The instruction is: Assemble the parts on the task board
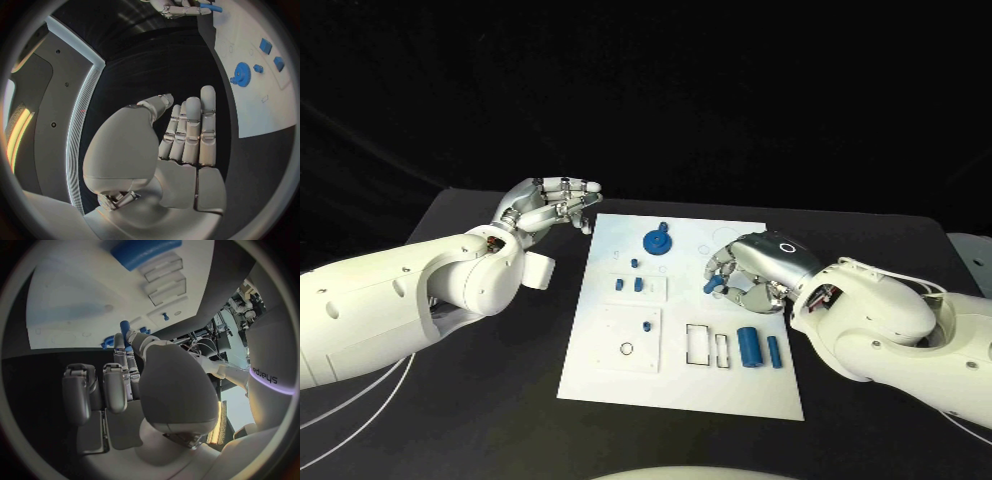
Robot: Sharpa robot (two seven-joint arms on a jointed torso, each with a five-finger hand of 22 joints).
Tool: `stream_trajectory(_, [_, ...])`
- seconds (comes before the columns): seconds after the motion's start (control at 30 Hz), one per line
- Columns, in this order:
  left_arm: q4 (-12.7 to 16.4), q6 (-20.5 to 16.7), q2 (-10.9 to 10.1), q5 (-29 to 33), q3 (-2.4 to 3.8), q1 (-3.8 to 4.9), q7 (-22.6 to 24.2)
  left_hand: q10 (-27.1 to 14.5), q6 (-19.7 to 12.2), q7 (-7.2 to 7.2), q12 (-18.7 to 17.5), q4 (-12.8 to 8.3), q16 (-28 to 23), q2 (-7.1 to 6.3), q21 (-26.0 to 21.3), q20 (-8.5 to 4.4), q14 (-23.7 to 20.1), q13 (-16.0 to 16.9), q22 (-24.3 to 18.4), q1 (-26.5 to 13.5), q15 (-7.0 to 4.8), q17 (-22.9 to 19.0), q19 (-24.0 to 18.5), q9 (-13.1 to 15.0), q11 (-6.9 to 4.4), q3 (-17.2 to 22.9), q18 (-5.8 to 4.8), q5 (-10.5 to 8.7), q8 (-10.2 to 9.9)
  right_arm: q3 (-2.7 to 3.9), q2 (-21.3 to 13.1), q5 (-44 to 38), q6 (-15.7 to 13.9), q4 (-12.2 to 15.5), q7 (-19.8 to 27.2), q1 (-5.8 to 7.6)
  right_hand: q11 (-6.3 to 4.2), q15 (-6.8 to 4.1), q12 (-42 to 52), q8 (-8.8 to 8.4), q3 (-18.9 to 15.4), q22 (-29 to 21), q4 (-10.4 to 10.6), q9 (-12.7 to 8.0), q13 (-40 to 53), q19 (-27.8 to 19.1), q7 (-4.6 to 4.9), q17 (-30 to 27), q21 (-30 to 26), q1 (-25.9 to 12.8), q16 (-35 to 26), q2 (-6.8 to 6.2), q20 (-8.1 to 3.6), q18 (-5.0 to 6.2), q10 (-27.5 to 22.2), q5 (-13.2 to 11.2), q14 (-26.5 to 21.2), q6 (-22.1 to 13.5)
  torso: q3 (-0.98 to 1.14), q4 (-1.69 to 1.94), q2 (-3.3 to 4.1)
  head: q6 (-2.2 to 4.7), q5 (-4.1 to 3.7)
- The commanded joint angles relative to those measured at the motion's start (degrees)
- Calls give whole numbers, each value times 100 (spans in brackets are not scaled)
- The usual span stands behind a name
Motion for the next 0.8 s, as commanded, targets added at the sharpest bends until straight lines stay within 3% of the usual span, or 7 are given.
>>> stream_trajectory(0.03, [-2, 50, 25, 21, 3, 1, 39, -38, -15, -2, 25, -19, -16, 16, -39, 40, -48, 8, -5, 16, -7, -8, -4, -6, 5, -20, 35, 22, 19, 13, -54, 167, -311, 255, 51, 71, 14, -23, -19, 39, 29, 1314, -22, 99, -3, 468, 1, 280, 19, -26, 24, 29, -39, -90, 24, 17, 340, 37, 3, -10, -2, 3, 7])
stream_trajectory(0.17, [-6, 58, 41, 21, 2, 1, 40, -38, -15, -2, 25, -19, -16, 16, -39, 40, -48, 8, -5, 16, -7, -8, -4, -6, 5, -20, 35, 22, 19, 21, 25, 319, -445, 472, 136, 112, 14, -23, -24, 44, 33, 1315, -31, 104, -3, 469, 3, 284, 21, -28, 28, 20, -39, -91, 26, 20, 341, 39, 3, -3, 9, 4, 24])
stream_trajectory(0.3, [-12, 67, 58, 21, 2, 1, 40, -38, -15, -2, 25, -19, -16, 16, -39, 40, -48, 8, -5, 16, -7, -8, -4, -6, 5, -20, 35, 22, 19, 2, 289, 420, -522, 528, 227, 47, 16, -22, -27, 45, 35, 1310, -36, 106, -2, 465, 5, 279, 6, -29, 24, 14, -39, -88, 26, 22, 340, 39, 1, -12, 6, -14, 62])
stream_trajectory(0.53, [-33, 87, 113, 21, 0, 1, 42, -52, -19, -1, 39, -19, -12, 26, -40, 41, -52, 10, -6, 18, -6, -12, -6, -7, 6, -18, 36, 23, 26, -85, 883, 427, -587, 327, 373, -276, 19, -20, -33, 47, 40, 1303, -42, 110, -2, 459, 11, 270, -15, -36, 19, 6, -39, -83, 26, 26, 337, 34, -5, 24, 9, -22, 86])
stream_trajectory(0.67, [-32, 88, 123, 22, 0, 0, 41, -52, -19, -1, 39, -19, -12, 26, -40, 41, -52, 10, -6, 18, -6, -12, -6, -7, 6, -18, 36, 23, 26, -123, 1134, 405, -564, 158, 425, -465, 20, -20, -37, 47, 46, 1305, -47, 112, -2, 460, 14, 281, -10, -35, 26, 5, -38, -84, 27, 29, 340, 32, -14, 12, 11, -30, 118])
stream_trajectory(0.8, [-24, 88, 127, 22, -1, 1, 40, -52, -19, -1, 39, -19, -12, 26, -40, 41, -52, 10, -6, 18, -6, -12, -6, -7, 6, -18, 36, 23, 26, -146, 1343, 368, -514, -16, 451, -621, 21, -19, -39, 48, 49, 1301, -51, 113, -2, 457, 16, 282, -24, -35, 27, 4, -38, -82, 27, 32, 340, 29, -8, 10, 15, -45, 137])
